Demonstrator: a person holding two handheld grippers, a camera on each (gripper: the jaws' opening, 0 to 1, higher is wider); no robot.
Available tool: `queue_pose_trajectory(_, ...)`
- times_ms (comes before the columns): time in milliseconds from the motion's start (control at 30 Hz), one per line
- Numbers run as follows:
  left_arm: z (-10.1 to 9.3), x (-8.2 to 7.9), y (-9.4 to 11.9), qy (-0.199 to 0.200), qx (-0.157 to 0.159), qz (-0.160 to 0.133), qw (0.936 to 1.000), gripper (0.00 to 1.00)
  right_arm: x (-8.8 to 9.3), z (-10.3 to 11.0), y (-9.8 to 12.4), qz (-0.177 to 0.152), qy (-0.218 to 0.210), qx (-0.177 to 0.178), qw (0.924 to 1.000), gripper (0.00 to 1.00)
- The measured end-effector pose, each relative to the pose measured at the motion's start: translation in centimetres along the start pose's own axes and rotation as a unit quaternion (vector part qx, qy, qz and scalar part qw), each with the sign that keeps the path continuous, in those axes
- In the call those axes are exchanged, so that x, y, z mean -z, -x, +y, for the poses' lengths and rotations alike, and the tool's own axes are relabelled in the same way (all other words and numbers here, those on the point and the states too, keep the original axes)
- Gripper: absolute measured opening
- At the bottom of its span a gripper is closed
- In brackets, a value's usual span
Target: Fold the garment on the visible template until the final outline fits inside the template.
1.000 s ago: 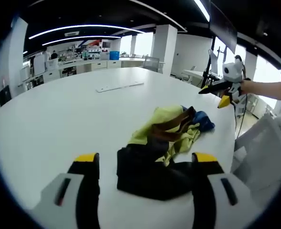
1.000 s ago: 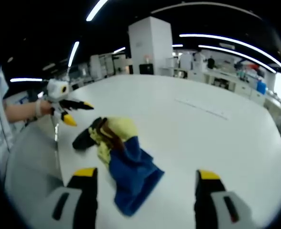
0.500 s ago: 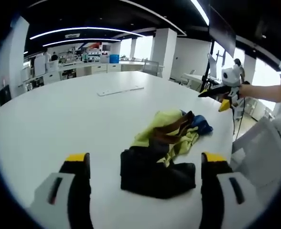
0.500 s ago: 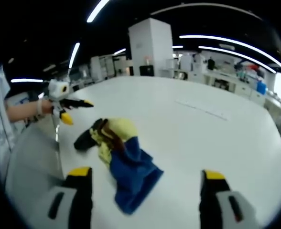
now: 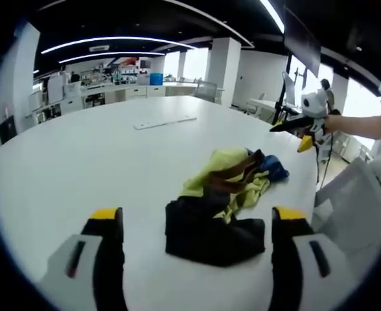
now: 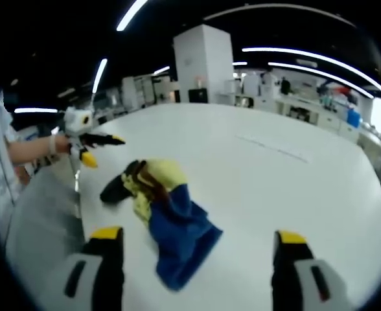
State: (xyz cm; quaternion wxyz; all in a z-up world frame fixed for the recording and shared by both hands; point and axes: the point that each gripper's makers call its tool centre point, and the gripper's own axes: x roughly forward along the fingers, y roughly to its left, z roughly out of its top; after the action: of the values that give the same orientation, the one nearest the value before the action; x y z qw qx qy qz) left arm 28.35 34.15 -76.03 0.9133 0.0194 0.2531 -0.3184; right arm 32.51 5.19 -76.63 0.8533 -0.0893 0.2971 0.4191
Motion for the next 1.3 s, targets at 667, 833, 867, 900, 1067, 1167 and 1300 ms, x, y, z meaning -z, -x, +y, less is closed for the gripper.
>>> queue_pose_trajectory(667, -1.2, 0.2, -2.0, -0.021, 0.011, 0.009, 0.9997, 0.6, -0.3, 0.3, -0.8, 0.003, 0.014, 0.004, 0.9999, 0.8)
queue_pose_trajectory(833, -1.6, -0.1, -2.8, -0.025, 0.016, 0.011, 0.9995, 0.51, -0.3, 0.4, -1.0, 0.004, 0.019, 0.006, 0.9998, 0.73)
queue_pose_trajectory(867, -1.6, -0.2, -3.0, -0.026, 0.015, 0.011, 0.9995, 0.49, -0.2, 0.3, -1.1, 0.006, 0.02, 0.006, 0.9998, 0.7)
queue_pose_trajectory(900, -1.4, -0.2, -3.0, -0.027, 0.015, 0.011, 0.9995, 0.45, -0.1, 0.3, -1.2, 0.007, 0.018, 0.006, 0.9998, 0.68)
queue_pose_trajectory(1067, -1.7, -0.3, -4.0, -0.024, 0.022, 0.017, 0.9993, 0.33, 0.2, 0.5, -1.5, 0.011, 0.019, 0.007, 0.9997, 0.56)
queue_pose_trajectory(1167, -1.2, 0.2, -4.7, -0.027, 0.025, 0.025, 0.999, 0.28, 0.3, 0.6, -1.9, 0.013, 0.017, 0.007, 0.9998, 0.5)
queue_pose_trajectory(1300, -1.3, 0.3, -5.2, -0.024, 0.029, 0.032, 0.9988, 0.22, 0.4, 0.6, -2.4, 0.015, 0.017, 0.007, 0.9997, 0.42)
